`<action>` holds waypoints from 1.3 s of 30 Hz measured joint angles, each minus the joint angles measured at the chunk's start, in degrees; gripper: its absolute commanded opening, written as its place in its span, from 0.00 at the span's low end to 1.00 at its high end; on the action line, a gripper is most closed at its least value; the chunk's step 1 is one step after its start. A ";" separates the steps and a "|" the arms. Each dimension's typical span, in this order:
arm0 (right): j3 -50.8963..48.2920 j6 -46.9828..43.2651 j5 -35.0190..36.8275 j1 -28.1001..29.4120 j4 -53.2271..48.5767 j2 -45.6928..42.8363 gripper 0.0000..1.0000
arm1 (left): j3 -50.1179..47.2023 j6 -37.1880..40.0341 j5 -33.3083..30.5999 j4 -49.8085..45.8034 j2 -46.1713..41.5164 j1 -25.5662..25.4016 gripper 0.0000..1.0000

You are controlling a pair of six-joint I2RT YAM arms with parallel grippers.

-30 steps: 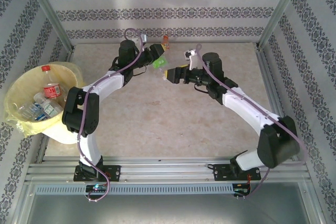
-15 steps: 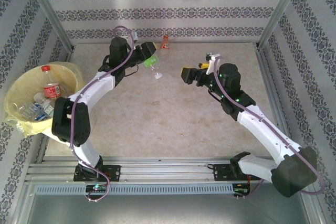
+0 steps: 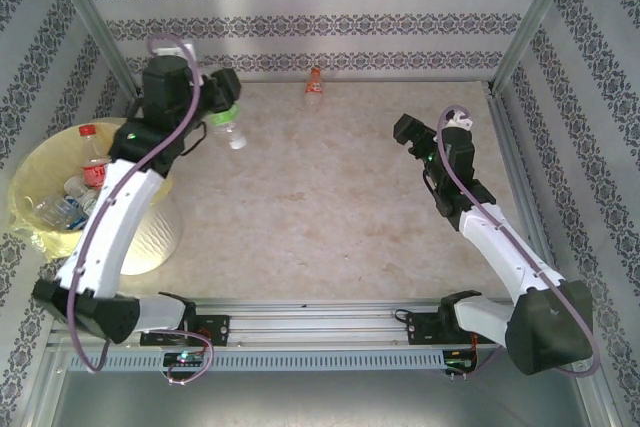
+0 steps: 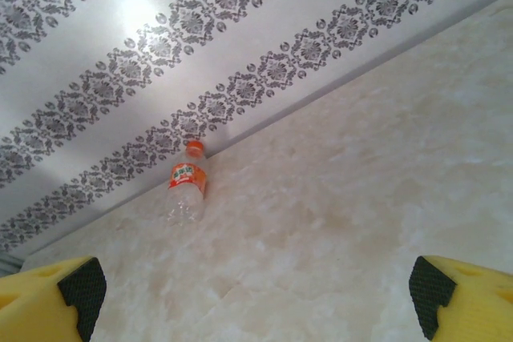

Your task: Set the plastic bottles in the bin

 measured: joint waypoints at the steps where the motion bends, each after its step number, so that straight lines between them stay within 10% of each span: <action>1: 0.00 -0.04 -0.13 -0.13 0.09 0.04 0.98 | 2.12 1.46 -3.39 -2.60 -0.83 0.17 0.53; 8: 0.61 -1.11 -0.46 -0.35 0.81 0.59 0.98 | 9.79 11.61 -27.17 -13.68 -7.58 7.30 0.55; 18: 3.43 -2.54 -2.40 -0.76 0.68 2.56 0.98 | 6.75 25.31 -45.16 -15.87 -6.80 23.58 0.53; 31: 10.38 -3.63 -6.88 -1.09 -2.95 6.82 0.98 | -8.57 34.49 -44.00 -11.45 -5.70 35.01 0.56; 39: 10.99 -2.82 -8.20 -1.09 -3.96 7.65 0.98 | -3.85 27.80 -42.16 -20.41 0.74 35.17 0.90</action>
